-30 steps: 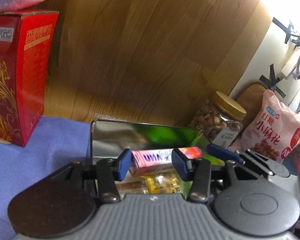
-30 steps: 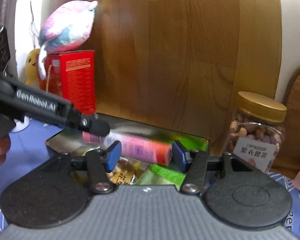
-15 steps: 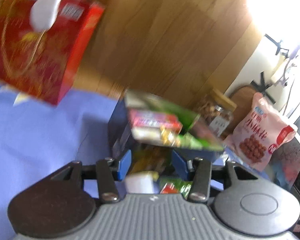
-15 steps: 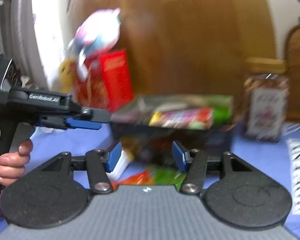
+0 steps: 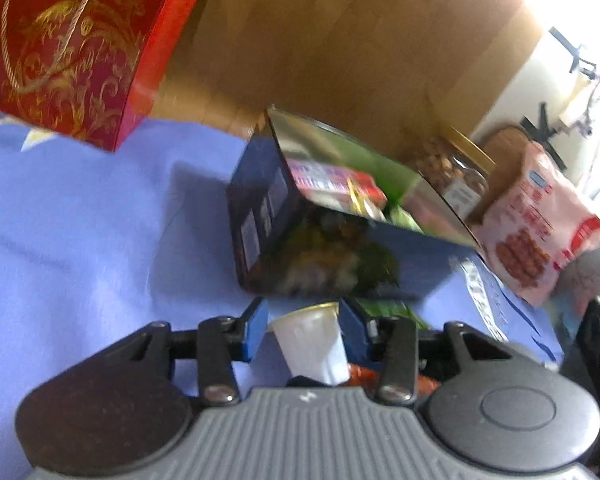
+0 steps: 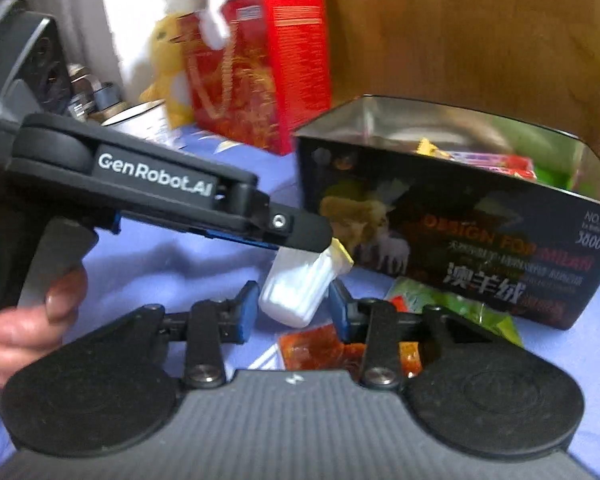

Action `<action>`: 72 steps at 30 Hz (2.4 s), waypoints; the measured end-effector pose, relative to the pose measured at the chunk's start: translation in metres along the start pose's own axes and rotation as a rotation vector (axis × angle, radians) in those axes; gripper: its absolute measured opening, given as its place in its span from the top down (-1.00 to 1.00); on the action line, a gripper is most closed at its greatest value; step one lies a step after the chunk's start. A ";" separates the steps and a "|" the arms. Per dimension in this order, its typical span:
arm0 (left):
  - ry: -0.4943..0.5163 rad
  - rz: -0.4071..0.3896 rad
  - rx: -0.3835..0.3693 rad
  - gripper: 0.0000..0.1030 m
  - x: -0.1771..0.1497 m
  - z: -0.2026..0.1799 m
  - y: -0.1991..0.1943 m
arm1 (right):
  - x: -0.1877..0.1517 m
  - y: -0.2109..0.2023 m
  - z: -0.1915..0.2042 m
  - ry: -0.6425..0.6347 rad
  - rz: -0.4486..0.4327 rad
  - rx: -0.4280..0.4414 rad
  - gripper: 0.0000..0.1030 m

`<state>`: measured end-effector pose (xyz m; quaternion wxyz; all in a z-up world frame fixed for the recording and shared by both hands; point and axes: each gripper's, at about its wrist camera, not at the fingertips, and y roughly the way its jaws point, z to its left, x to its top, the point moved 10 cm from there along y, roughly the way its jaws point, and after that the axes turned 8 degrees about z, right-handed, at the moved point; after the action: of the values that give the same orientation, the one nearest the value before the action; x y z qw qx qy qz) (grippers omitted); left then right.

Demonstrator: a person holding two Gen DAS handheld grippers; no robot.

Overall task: Organize snacks
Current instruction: 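Grasp the white yellow-lidded cup with the left gripper, then carry the white cup into the tin box and open the left gripper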

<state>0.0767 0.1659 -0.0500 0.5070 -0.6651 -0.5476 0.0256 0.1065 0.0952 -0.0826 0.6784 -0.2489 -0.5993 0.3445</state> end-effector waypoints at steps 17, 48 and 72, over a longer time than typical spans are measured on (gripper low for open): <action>0.058 0.147 -0.131 0.24 -0.164 -0.065 -0.050 | -0.129 -0.108 0.058 -0.264 0.045 0.038 0.04; 0.037 0.158 -0.155 0.42 -0.154 -0.064 -0.054 | -0.132 -0.103 0.054 -0.190 -0.046 0.122 0.24; 0.093 0.083 -0.180 0.45 -0.136 -0.085 -0.073 | -0.124 -0.137 0.046 0.069 -0.129 0.138 0.38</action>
<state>0.0212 -0.0006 -0.0284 0.4685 -0.7306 -0.4956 -0.0334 0.0791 -0.0911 -0.0523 0.7349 -0.1740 -0.5652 0.3318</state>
